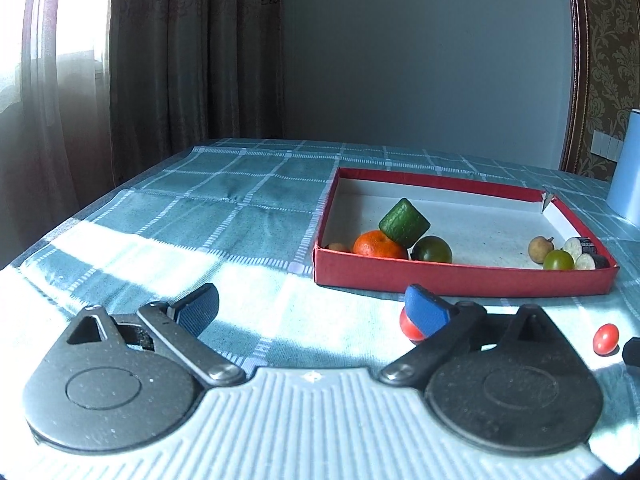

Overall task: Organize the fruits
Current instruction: 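Close the right gripper on a red cherry tomato, then carry the cherry tomato into the red box and open the right gripper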

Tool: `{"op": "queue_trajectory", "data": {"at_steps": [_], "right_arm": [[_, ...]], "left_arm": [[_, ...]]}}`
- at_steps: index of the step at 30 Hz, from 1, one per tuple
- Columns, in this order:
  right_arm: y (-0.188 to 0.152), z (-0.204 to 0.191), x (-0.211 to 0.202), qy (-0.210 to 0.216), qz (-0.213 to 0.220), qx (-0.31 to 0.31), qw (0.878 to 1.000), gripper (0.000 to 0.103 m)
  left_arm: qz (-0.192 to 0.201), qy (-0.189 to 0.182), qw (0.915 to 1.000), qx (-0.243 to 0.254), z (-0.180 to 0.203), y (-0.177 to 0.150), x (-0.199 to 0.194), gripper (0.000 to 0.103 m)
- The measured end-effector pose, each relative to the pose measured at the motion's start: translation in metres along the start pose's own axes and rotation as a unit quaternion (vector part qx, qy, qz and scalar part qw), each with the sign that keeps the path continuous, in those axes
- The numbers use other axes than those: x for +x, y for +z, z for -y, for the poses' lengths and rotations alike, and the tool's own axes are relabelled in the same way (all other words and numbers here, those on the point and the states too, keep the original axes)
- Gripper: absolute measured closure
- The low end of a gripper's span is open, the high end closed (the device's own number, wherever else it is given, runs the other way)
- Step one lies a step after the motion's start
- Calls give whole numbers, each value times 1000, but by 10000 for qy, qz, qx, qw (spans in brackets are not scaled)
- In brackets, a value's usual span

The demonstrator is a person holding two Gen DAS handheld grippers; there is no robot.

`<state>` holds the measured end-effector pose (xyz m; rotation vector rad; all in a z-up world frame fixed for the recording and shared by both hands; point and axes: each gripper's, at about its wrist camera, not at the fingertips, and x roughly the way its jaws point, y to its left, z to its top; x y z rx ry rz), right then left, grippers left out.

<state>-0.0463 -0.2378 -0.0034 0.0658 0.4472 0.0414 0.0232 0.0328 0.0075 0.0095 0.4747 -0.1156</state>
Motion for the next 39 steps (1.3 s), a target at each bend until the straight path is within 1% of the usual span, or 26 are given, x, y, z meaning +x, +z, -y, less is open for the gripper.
{"op": "queue_trajectory", "data": {"at_steps": [3,5,6,7,8,9,11,13,15,23,34,39], "right_arm": [[3,-7,7,0,-126,-218,9997,10],[5,-11,13,-2,-249,-334,9991,15],[6,-12,17,6,-327,-372,9988,24],[7,-14,22,18,-432,-393,9983,42],[7,-14,26,39,-531,-404,9978,50],[8,-14,29,53,-581,-400,9975,54],[9,-13,31,61,-600,-391,9974,57],[8,-13,32,48,-610,-405,9973,72],[8,-15,31,29,-600,-443,9972,77],[8,-15,29,31,-529,-482,9974,77],[9,-12,20,2,-276,-333,9991,77],[18,-11,18,-25,-119,-265,9996,77]], "left_arm": [[-50,-98,9999,-113,-4,-1,2,4],[-69,-78,9998,-155,-5,-1,3,4],[-73,-83,9998,-159,-6,-1,3,3],[-85,-91,9998,-157,-6,-1,3,3],[-93,-100,9998,-148,-5,-1,3,2],[-103,-110,9998,-140,-5,-1,3,2],[-109,-117,9998,-137,-5,-1,3,1],[-104,-121,9998,-144,-5,-1,3,1],[-96,-124,9998,-156,-5,-1,3,1],[-113,-54,9998,-139,-5,-2,4,1],[-210,90,9997,-128,-4,-3,8,1],[-239,150,9995,-139,-4,-3,9,0]]}}
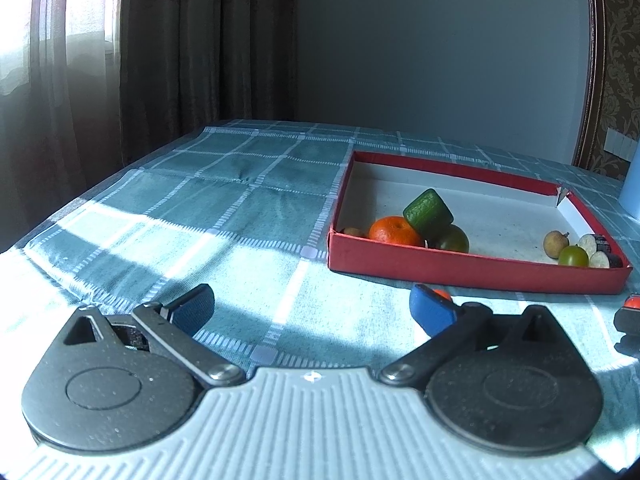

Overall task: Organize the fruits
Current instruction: 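Carry the cherry tomato into the red box and open the right gripper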

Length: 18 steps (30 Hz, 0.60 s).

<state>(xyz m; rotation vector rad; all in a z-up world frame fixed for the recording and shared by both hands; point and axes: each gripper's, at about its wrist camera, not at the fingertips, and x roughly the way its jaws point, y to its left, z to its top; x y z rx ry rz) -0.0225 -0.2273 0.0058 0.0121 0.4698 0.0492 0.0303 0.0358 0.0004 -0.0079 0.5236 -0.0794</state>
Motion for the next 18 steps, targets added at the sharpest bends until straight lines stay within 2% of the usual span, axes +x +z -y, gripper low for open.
{"op": "queue_trajectory", "data": {"at_steps": [9,18], "right_arm": [[34,6,-7,-99,458,79,9989,77],[65,41,6,-431,700,484,9954,77]], "left_arm": [[-18,43,10000,-24,-1,0,1,0],[-13,42,10000,-22,0,0,1,0]]}}
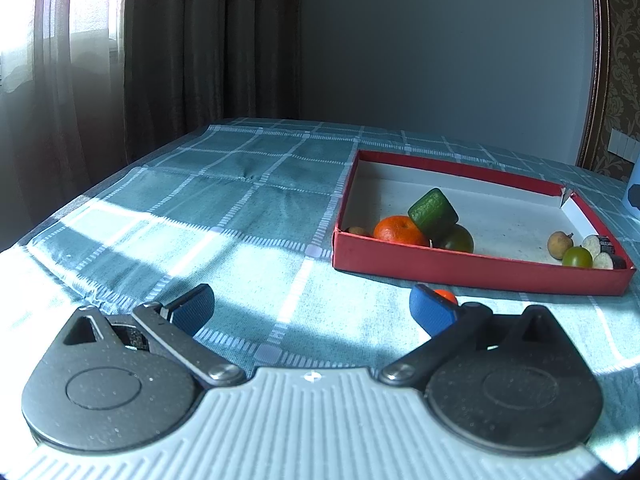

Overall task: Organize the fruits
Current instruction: 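Carry the cherry tomato into the red box and open the right gripper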

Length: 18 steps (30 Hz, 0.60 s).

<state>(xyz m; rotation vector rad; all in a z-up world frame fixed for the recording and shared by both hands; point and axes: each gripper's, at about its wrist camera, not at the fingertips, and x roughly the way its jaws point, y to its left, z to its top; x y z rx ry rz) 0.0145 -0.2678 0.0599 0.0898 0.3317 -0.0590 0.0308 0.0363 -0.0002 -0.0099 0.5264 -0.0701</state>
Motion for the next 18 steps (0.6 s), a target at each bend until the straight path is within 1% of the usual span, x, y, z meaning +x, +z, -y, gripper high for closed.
{"op": "queue_trajectory", "data": {"at_steps": [4,9,18], "right_arm": [[3,-1,17,-67,-91,-65,9999,77],[-7,-4,37,-179,-260,-166,9994,77],[-21,-6,56,-292,-497,-266,9980,77]], "left_arm": [[-1,0,10000,-4,0,0,0,0],[-8,14,10000,-9,0,0,0,0],[-15,40,10000,17,1,0,1,0]]}}
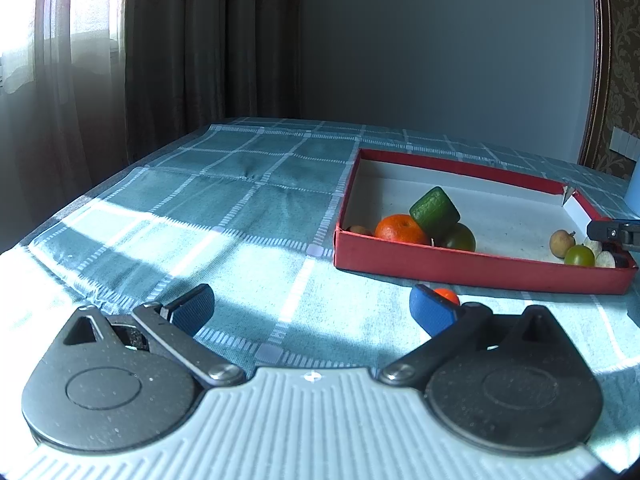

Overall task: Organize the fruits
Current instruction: 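Carry the cherry tomato into the red box and open the right gripper, then close the left gripper on the other red cherry tomato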

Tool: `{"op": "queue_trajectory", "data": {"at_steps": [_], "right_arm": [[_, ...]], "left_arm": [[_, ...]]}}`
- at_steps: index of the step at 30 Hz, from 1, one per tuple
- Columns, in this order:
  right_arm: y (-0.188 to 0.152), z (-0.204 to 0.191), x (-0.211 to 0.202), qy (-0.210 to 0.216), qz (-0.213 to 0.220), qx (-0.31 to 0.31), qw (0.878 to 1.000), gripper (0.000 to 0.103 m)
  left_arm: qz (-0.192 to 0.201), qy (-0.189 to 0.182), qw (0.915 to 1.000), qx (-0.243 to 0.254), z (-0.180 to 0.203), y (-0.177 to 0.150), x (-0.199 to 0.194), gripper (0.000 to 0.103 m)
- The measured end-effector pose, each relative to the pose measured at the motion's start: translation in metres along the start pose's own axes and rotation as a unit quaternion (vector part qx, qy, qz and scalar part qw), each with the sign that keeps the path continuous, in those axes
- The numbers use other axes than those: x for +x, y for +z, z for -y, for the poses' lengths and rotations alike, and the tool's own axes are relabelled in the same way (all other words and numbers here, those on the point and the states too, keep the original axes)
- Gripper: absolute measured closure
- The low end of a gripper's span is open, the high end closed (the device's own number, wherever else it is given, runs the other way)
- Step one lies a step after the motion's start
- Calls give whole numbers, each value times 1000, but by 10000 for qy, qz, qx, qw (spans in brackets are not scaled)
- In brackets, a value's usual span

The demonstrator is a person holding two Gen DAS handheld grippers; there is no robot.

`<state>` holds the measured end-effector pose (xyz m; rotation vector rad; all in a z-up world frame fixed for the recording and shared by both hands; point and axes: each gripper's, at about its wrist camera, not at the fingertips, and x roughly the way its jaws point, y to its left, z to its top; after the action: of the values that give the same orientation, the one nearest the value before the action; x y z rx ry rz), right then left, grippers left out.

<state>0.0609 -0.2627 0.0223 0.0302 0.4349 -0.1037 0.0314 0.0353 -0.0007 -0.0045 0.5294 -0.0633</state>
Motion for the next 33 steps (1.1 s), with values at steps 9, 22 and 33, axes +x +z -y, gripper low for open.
{"op": "queue_trajectory", "data": {"at_steps": [9,22,33], "right_arm": [[-7,-9,1,-331,161,-339,9987,77],[-9,-2,3,-315,247,-136,9991,74],[-10,17,-36,-306,552,403,9972,31]], "left_arm": [[-20,39,10000,-2,-1,0,1,0],[-67,77,9999,20,0,0,2,0],[-131,26,9995,300,9,-1,2,0]]}}
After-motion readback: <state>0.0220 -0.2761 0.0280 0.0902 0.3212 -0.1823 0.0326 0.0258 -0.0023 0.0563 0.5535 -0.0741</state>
